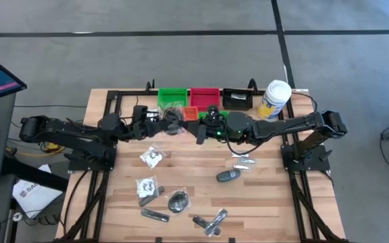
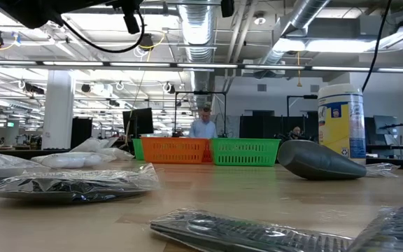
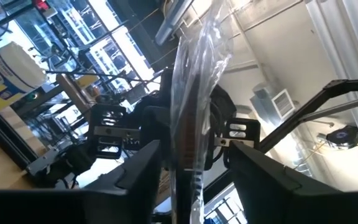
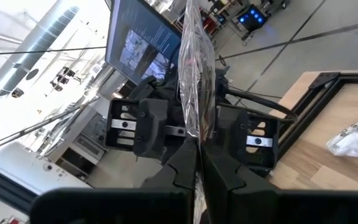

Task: Pick & Place Travel size toiletries
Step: Put the black hair brush into the orange bin

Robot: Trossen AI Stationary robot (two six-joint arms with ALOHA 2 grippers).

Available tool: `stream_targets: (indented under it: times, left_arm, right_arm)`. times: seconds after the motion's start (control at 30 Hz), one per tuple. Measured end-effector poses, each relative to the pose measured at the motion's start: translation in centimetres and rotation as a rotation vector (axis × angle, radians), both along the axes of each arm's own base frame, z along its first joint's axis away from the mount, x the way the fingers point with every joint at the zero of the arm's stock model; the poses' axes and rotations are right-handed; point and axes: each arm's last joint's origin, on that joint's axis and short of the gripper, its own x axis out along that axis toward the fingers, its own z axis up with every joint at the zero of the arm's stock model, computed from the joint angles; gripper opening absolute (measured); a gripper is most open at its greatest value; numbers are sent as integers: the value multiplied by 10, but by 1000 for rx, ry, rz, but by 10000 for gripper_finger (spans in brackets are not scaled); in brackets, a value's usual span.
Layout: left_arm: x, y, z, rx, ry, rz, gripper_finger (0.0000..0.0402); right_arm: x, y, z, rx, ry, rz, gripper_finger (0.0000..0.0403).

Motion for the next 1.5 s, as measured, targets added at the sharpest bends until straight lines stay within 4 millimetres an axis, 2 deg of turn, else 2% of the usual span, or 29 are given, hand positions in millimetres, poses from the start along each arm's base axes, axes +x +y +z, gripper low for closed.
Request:
stream_targets:
  times: [0.4, 0.53, 0.7, 0.9, 1.2, 1.33, 1.5]
  left_arm:
    - [0, -1, 0, 12, 2, -42, 20]
    - [0, -1, 0, 10, 0, -49, 27]
    - [0, -2, 1, -1, -13, -63, 49]
    - [-1, -1, 1, 19, -16, -99, 20]
    - [-7, 4, 7, 30, -41, -151, 34]
    - [-11, 9, 11, 56, -55, -166, 21]
    - [-12, 18, 9, 60, -30, -196, 27]
  right_arm:
    - [0, 0, 1, 0, -4, 4, 11]
    - [0, 1, 1, -2, -4, 24, 27]
    - [0, 2, 0, -17, 4, 67, 67]
    - [0, 4, 0, 5, 1, 158, 136]
    - [-4, 7, 1, 51, 35, 290, 248]
    - [-9, 7, 4, 70, 56, 332, 265]
    - [-17, 5, 7, 81, 92, 356, 265]
